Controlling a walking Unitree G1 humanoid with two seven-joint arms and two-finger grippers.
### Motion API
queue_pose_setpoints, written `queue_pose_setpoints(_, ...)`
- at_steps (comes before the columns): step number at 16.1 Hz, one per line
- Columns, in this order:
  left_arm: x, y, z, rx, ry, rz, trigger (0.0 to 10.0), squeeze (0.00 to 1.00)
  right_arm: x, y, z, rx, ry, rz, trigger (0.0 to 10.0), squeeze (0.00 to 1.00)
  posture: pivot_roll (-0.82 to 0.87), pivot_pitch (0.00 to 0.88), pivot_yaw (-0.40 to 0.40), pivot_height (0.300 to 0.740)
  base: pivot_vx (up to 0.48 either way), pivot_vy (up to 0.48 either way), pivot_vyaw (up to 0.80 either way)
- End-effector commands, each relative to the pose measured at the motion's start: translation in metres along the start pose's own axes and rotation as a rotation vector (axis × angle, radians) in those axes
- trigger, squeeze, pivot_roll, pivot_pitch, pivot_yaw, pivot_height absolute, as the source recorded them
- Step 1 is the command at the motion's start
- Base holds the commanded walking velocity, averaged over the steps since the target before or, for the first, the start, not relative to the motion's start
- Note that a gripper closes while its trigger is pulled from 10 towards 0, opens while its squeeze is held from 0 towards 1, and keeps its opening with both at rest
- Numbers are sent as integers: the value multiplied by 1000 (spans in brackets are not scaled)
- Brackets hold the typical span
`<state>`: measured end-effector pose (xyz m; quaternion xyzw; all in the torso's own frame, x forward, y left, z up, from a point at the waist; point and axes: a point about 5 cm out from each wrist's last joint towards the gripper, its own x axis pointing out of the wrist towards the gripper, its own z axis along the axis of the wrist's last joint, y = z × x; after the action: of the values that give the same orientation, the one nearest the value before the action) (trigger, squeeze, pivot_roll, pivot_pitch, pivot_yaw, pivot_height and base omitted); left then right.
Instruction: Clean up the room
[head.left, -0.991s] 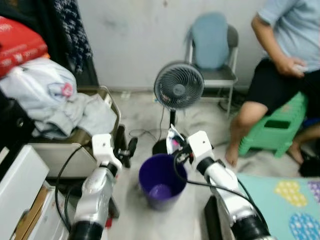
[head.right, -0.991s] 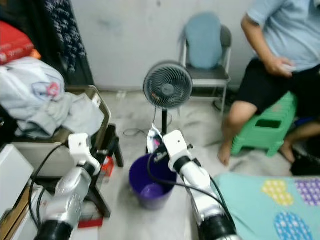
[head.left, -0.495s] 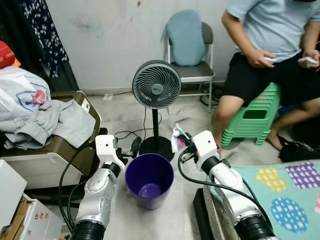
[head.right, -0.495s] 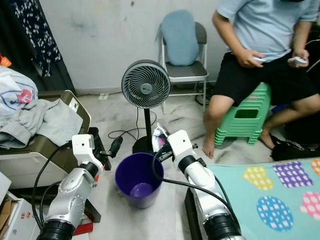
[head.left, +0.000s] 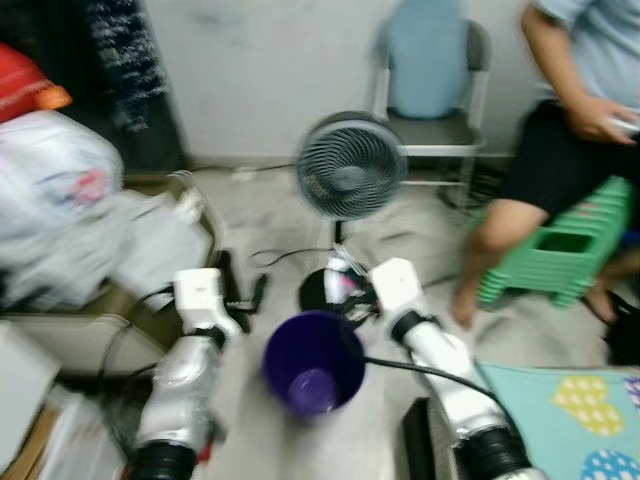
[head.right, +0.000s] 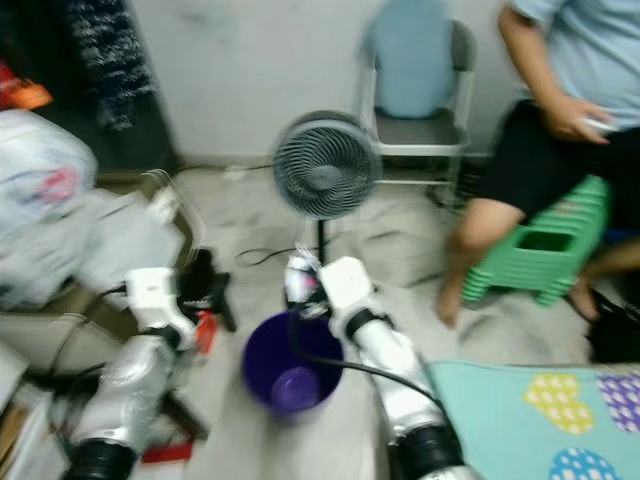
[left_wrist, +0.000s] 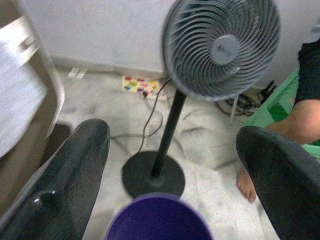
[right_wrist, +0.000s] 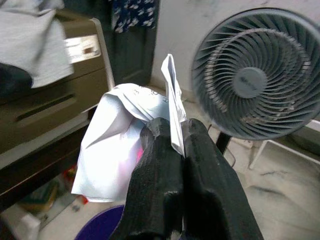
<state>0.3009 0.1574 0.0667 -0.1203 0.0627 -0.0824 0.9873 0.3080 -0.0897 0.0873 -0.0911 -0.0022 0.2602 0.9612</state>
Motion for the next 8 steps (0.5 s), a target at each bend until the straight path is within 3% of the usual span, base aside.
queue_pose_setpoints(1,5,-13,2,-6,-9,-42,10000,0,-5,-11,-4,-10,21,-22,10000,0,-135,0,18,740,322,0,0)
queue_pose_setpoints(5,5,-12,2,-1,-4,-40,10000,0,-4,-10,-4,-10,22,-22,10000,0,-135,0,19,740,278,0,0)
queue_pose_setpoints(8,6,-12,-1,-8,11,-20,10000,0,-4,-11,-5,-8,29,-23,10000,0,-134,0,19,740,0,0,0)
